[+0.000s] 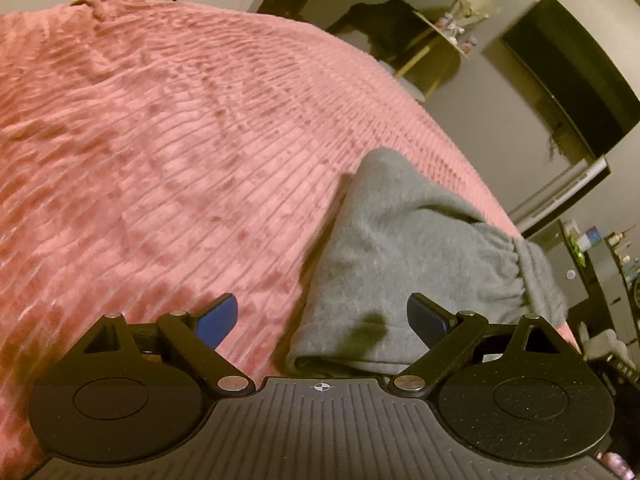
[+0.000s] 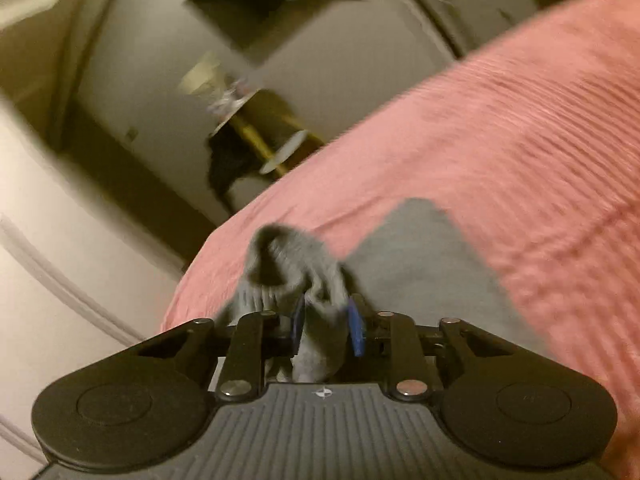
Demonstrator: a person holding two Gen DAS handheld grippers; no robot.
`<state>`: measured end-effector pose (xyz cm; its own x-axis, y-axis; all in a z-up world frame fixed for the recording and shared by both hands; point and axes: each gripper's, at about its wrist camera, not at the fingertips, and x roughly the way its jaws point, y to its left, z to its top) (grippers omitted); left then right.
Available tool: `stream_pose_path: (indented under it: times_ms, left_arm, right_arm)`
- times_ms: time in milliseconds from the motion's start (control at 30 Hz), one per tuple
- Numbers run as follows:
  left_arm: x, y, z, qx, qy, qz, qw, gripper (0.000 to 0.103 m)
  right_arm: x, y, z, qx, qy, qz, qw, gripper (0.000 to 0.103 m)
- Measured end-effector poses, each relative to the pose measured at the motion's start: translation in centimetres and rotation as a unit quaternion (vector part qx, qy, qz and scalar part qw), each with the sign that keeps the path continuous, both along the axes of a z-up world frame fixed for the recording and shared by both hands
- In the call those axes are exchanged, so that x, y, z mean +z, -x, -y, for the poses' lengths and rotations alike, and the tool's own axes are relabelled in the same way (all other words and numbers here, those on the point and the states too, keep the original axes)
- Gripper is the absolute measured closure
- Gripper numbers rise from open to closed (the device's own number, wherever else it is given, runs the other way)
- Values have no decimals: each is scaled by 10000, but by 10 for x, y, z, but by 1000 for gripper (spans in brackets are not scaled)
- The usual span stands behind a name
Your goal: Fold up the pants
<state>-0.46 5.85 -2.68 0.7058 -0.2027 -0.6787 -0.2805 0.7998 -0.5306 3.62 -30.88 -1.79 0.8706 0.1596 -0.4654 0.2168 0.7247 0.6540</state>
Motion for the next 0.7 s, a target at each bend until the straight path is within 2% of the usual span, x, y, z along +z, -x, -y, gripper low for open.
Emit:
stream_pose_path:
  times_ms: [33,67,133,167,267,333,433,500,567,633,700]
  left_arm:
    - [0,-1,1,-24,-15,-14,10000,8]
    - [0,-2,3,-59,-40,-40,10000,8]
    - [0,-4,5,-121,-85,-68,9999,8]
    - [0,-4,6,-147,-96,-63,9998,8]
    - [1,-3,9,-264,-142,-58,9995,8]
    - [2,-3,13,-335,-250,-76,9991,8]
    - [1,-6,21,-467,-456,-181,9977,8]
    - [1,-8,27,-669,-555,-197,9960,8]
    - [1,-8,33,-858,-602,-173,9943,8]
    - [-1,-9,41,-1056,-691,-231,9917,8]
    - [-1,-9,47,-1269,-733,-210,9890,8]
  right_arm:
    - [-3,-1,7,125,-2,-170,9998,40]
    - [-7,-3,10,299,-54,-308,9991,24]
    - [-14,-3,4,661,-224,-295,9971,14]
    - [-16,-5,-1,851,-202,-293,9957,12]
    - [-24,-19,-15,1045,100,-526,9931,12]
    - [-32,-33,-22,1097,18,-653,9918,12]
    - [-31,-49,-27,1007,-116,-556,9933,13]
    - [-29,-57,-27,887,-126,-569,9944,20]
    - [-32,-66,-31,823,-105,-662,9943,54]
    - [-35,-73,-32,824,-59,-790,9934,57]
    - [-24,-72,-37,861,79,-732,9936,58]
